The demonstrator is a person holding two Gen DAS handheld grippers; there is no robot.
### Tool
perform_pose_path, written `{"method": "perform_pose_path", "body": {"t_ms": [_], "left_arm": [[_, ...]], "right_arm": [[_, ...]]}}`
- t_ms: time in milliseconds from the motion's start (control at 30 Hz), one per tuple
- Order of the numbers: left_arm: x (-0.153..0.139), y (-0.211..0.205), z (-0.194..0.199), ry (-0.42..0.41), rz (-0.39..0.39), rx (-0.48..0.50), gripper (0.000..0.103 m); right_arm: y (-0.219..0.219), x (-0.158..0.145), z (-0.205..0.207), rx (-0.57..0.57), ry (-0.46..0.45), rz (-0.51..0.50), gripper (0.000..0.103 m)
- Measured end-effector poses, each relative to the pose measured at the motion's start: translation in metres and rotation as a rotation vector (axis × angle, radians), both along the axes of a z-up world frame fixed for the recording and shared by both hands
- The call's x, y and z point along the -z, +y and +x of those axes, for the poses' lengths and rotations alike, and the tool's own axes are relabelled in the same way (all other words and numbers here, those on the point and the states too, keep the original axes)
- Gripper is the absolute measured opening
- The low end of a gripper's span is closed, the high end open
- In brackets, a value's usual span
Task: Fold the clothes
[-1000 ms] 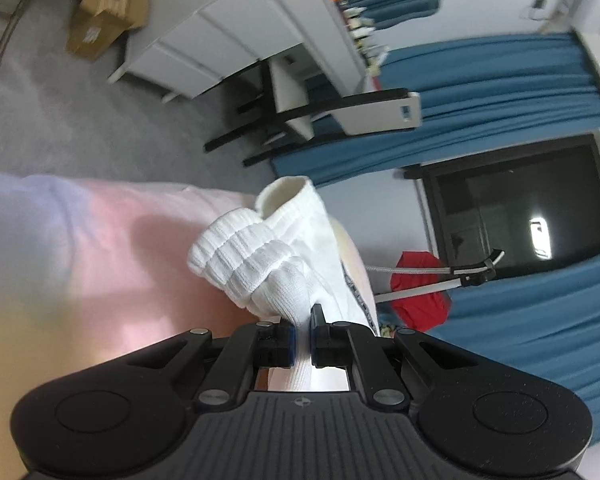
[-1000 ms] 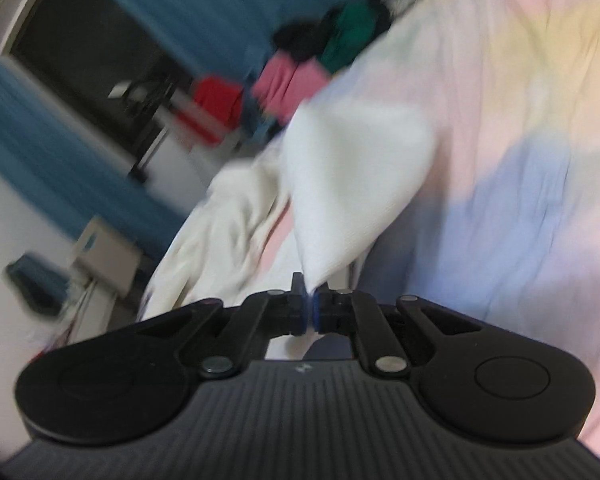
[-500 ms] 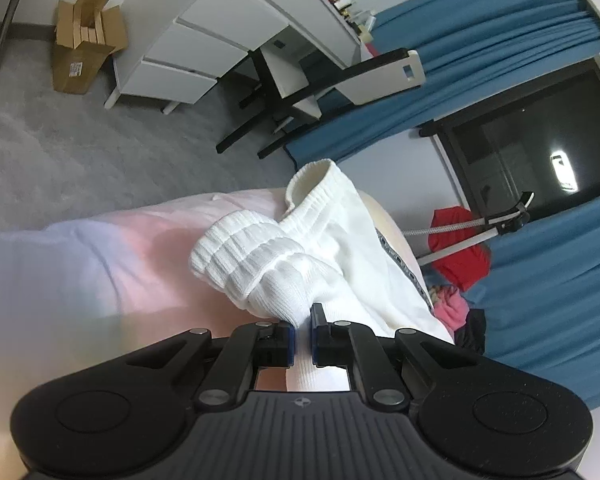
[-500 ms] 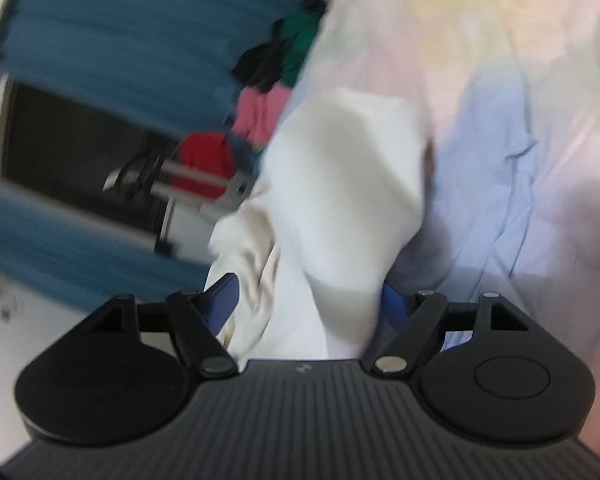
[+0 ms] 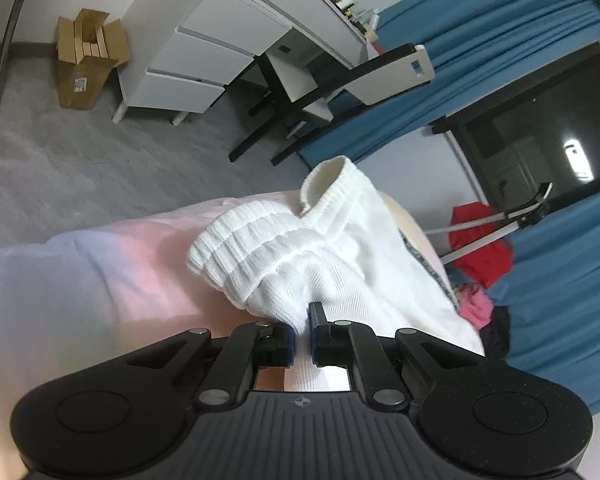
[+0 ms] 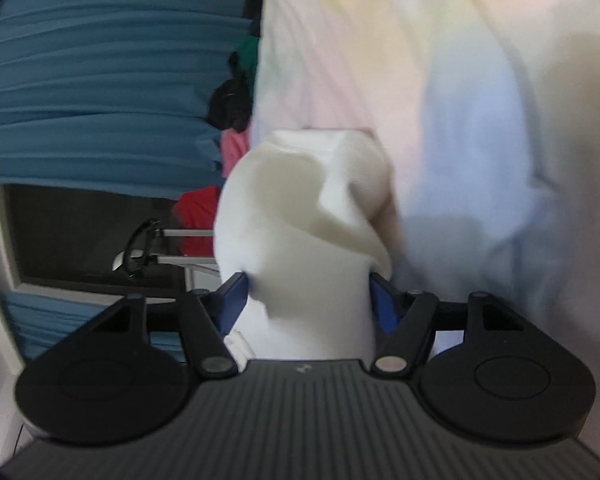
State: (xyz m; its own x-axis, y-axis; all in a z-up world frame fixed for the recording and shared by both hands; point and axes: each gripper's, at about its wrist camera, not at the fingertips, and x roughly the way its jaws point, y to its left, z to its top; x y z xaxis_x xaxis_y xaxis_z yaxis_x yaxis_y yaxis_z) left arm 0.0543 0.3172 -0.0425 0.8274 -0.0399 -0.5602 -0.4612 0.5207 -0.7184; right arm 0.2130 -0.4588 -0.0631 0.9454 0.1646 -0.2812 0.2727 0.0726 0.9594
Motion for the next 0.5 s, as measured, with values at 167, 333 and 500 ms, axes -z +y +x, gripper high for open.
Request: {"method": "perform_pose_path", "body": {"t_ms": [167,333,500], "left_arm": [[0.001,-0.001,0.004,0.01,0.009,-0.011,0.008],[0.003,-0.003,0.007,0.019,0.027,-0.019,0.008],[0.002,-0.003,0.009,0.021,0.041,-0.022,0.008]], "right_arm": [[-0.002,0.009,0.018,0.031,-0.019,-0.031,0.056],[-0.006,0.001,0.025,0.037,-0.008,-0.087,0.021],[-0.002,-0.042,0.015,0.079,-0.023,-0.241,0.012]]}}
